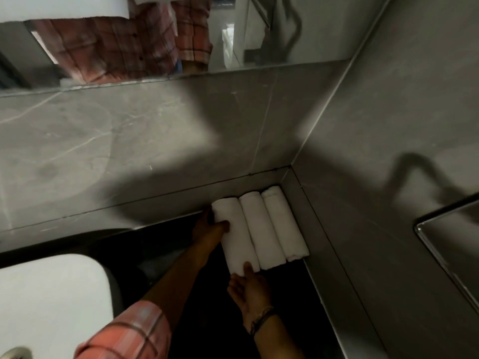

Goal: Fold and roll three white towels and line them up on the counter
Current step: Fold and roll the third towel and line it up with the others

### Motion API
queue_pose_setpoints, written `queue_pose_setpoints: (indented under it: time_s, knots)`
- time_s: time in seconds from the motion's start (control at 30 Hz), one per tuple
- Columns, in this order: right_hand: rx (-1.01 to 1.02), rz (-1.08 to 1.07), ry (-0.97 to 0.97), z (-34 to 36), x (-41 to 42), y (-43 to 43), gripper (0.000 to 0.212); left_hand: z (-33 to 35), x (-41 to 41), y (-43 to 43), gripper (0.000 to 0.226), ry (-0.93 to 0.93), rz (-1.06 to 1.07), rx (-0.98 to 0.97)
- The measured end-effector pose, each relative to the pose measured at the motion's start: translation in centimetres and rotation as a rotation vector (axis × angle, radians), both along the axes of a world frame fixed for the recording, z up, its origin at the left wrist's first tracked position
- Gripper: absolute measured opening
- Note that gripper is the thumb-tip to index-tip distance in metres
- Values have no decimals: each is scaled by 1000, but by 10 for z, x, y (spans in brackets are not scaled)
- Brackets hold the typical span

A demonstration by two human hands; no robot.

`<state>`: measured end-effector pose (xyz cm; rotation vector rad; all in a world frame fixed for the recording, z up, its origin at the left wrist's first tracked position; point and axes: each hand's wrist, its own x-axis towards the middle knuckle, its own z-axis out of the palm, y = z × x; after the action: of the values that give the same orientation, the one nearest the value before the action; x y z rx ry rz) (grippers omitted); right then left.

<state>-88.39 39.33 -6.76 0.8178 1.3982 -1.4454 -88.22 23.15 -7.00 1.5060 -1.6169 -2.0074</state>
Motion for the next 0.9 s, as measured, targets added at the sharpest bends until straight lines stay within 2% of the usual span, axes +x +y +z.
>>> queue_pose_setpoints:
  time_s: [0.07,0.13,0.23,0.3,0.37,0.43,0.53,0.67,0.9]
  knots:
    - [19,23,32,-3,-3,2,28,4,-1,-2,75,-9,-31,-1]
    - [31,65,55,-4,-1,6,36,5,2,3,75,-30,-62,-48]
    - [100,57,144,-4,1,13,48,2,11,22,77,-68,42,-79]
    - [153,-109,243,-1,-6,19,62,4,13,40,76,-41,161,12]
    - [118,-314,307,5,-15,25,74,7,7,53,71,3,232,130]
    - [-54,-420,263,14,-25,23,70,11,-5,55,70,27,280,237]
    - [-237,-476,123,21,-39,15,71,17,-21,52,84,55,362,364]
    - [-240,-516,117,23,-45,7,77,24,-33,50,94,90,424,411]
    - [-300,-439,131,27,-45,19,73,35,-36,54,93,96,433,321]
